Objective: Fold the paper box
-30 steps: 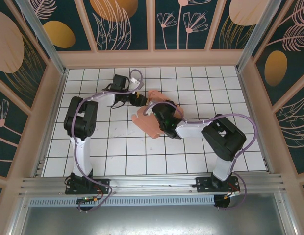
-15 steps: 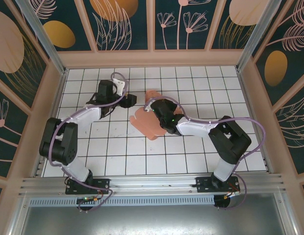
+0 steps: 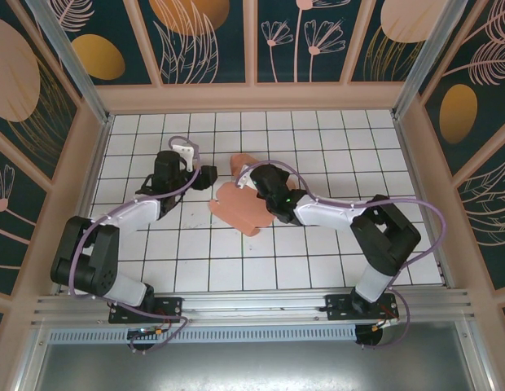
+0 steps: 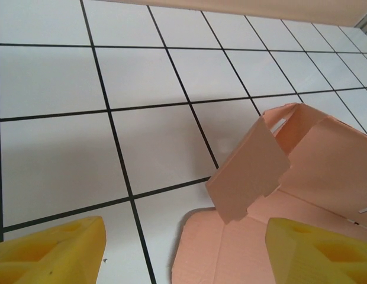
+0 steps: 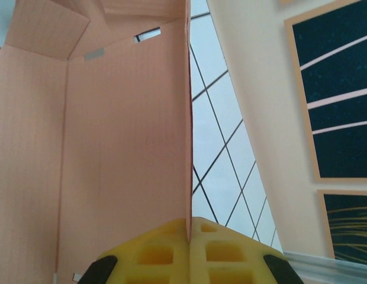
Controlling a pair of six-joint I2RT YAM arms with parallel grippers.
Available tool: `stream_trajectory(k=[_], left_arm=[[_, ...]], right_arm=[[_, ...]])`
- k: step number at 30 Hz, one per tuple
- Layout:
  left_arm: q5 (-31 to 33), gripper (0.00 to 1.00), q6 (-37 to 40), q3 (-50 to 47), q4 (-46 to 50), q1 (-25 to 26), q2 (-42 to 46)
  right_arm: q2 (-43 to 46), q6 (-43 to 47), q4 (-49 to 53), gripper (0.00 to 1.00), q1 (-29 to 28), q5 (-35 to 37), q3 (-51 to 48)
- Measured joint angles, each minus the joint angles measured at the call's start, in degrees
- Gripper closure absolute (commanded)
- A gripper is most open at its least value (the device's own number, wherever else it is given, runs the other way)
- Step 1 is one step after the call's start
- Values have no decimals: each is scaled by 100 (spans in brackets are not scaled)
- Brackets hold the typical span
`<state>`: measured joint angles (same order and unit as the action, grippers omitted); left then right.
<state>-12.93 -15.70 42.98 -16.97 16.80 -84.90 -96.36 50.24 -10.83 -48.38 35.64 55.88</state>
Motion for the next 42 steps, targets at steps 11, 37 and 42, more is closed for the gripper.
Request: stream_trajectory(k=[11, 37, 42], left_arm=[[315, 28, -70, -955, -264, 0, 911], [136, 28, 144, -1097, -1661, 61, -190], [-105, 29, 551, -686, -1580, 129, -748]], right_arm=[[334, 457, -348, 100, -15, -557, -468], [-645, 3364, -5224, 100, -153, 4, -2037], [-645, 3244, -5084, 100, -144, -155, -2037]])
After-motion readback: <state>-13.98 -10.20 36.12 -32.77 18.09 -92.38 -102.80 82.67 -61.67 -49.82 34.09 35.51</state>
